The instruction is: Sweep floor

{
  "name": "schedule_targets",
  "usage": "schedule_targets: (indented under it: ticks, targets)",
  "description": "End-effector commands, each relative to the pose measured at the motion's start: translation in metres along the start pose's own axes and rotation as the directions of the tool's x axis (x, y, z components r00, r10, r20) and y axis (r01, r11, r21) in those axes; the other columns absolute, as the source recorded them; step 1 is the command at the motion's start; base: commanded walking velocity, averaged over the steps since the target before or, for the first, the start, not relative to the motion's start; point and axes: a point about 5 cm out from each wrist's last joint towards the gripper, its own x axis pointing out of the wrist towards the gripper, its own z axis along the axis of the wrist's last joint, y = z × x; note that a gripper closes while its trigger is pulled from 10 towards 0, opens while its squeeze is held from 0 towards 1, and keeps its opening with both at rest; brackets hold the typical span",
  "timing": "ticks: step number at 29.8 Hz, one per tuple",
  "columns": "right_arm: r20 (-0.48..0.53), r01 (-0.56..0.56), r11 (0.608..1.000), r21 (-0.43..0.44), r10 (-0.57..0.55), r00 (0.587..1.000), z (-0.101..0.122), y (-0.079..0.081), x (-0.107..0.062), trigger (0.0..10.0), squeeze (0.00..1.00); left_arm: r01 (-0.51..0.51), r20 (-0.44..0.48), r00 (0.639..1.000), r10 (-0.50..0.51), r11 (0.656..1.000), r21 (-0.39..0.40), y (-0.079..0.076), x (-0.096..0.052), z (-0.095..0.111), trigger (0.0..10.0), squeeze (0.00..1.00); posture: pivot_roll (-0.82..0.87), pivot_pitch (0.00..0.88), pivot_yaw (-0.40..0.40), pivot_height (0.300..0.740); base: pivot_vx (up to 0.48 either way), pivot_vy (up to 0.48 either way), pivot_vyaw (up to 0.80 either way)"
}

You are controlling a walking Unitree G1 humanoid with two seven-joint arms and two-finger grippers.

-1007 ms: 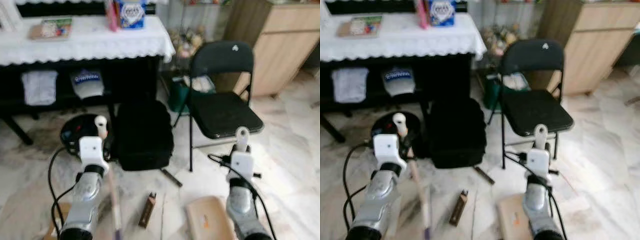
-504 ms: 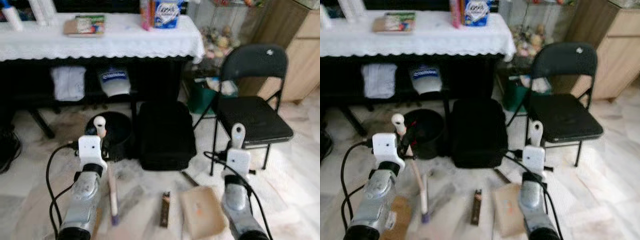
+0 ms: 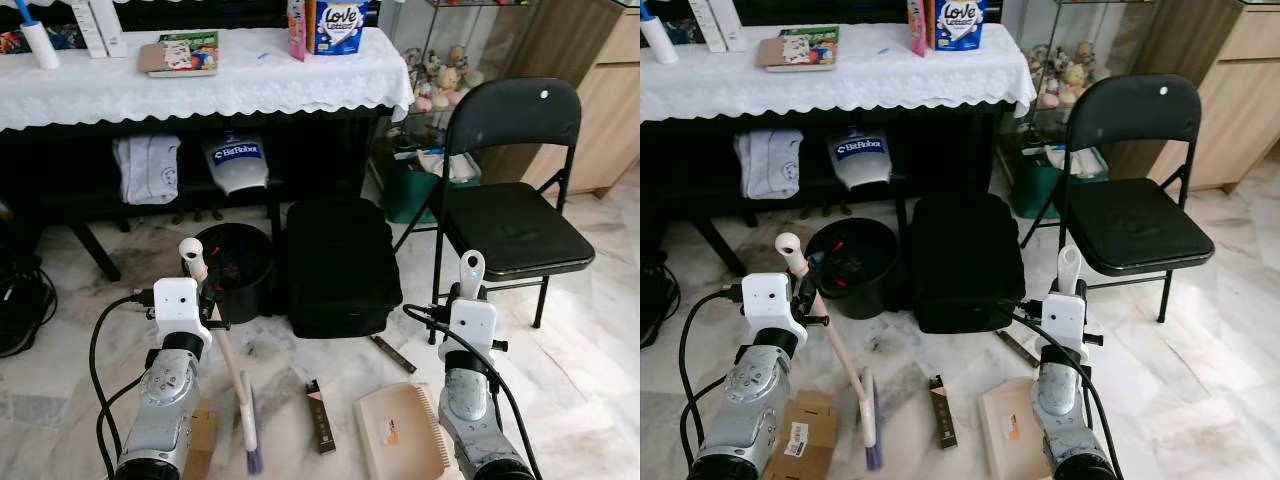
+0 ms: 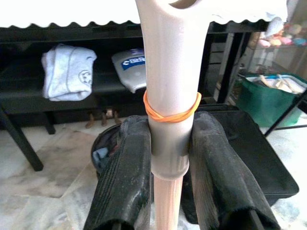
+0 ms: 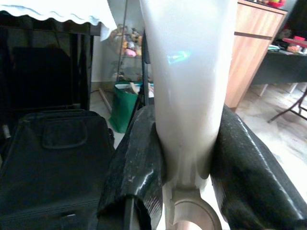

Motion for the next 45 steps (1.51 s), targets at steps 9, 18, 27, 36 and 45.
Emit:
schedule_targets:
  ticks: [9,18,27,36,45]
  targets:
    - [-0.021,0.012,0.999,-0.03,-0.012,1.0,0.001,-0.004,0.009,10.0,0.0,-0.01,0.03,1.0,0.01,1.0,0.004,0.002,-0.001,0.004,10.0,0.0,0.07,0.092,-0.044,0.74,0.0,0.0,0.0]
    - [-0.217,0.079,0.997,0.013,-0.075,0.973,-0.019,-0.01,0.01,10.0,0.0,-0.019,0.029,0.999,0.019,1.0,-0.003,0.002,-0.003,0.002,10.0,0.0,0.07,0.083,-0.053,0.74,0.0,0.0,0.0]
    - [-0.201,0.097,0.994,0.042,-0.087,0.976,-0.019,-0.013,0.01,10.0,0.0,-0.016,0.026,1.0,0.016,1.0,-0.004,0.002,-0.004,0.001,10.0,0.0,0.07,0.088,-0.053,0.74,0.0,0.0,0.0]
    - [-0.284,0.089,0.996,0.019,-0.08,0.956,-0.03,-0.014,0.006,10.0,0.0,-0.01,0.024,1.0,0.01,1.0,-0.001,0.001,-0.004,0.002,10.0,0.0,0.07,0.101,-0.047,0.74,0.0,0.0,0.0]
    - [-0.419,0.066,0.997,0.046,-0.04,0.907,-0.045,-0.01,-0.002,10.0,0.0,0.002,0.021,1.0,-0.002,1.0,0.005,0.001,-0.004,0.002,10.0,0.0,0.08,0.107,-0.048,0.74,0.0,0.0,0.0]
